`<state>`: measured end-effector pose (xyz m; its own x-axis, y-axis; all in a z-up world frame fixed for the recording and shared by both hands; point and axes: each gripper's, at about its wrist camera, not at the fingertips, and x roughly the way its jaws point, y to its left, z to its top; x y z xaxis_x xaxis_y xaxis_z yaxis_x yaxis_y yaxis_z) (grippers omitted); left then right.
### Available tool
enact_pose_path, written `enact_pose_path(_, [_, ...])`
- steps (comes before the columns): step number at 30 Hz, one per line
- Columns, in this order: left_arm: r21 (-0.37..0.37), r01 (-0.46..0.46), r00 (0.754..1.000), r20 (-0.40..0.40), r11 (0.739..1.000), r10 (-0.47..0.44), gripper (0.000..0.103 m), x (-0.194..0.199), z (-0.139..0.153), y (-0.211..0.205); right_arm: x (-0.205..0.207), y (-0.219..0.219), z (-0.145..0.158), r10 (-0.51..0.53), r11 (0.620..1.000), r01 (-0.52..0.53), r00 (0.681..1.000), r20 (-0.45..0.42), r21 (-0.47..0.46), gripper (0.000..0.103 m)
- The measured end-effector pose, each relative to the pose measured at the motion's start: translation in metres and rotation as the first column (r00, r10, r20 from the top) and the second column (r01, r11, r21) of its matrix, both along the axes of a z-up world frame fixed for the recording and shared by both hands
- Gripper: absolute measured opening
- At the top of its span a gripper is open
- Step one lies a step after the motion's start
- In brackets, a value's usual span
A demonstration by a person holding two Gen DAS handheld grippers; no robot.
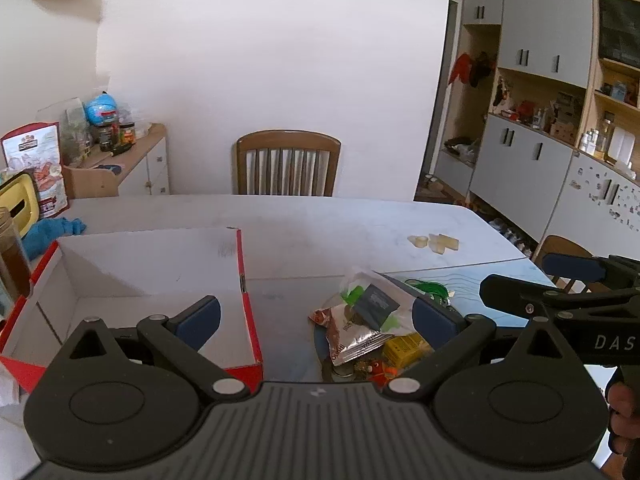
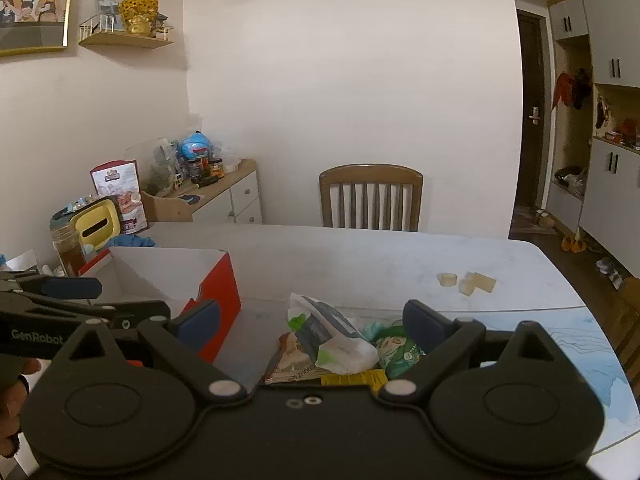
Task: Organize objects
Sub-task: 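Move both tools toward the pile of items on the table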
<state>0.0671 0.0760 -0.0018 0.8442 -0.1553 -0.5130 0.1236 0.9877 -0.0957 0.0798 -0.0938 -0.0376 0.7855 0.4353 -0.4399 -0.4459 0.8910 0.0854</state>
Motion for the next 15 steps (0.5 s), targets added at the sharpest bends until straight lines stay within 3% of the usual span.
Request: enact_pose_path(15, [0.010,0.077,0.997,-0.007,0.997,-0.077,0.103,0.020,-0.007,0.011,-0.003,0.012,-0.007,-0.082,0.996,0.082,0.996,-0.018,0.017,0.096])
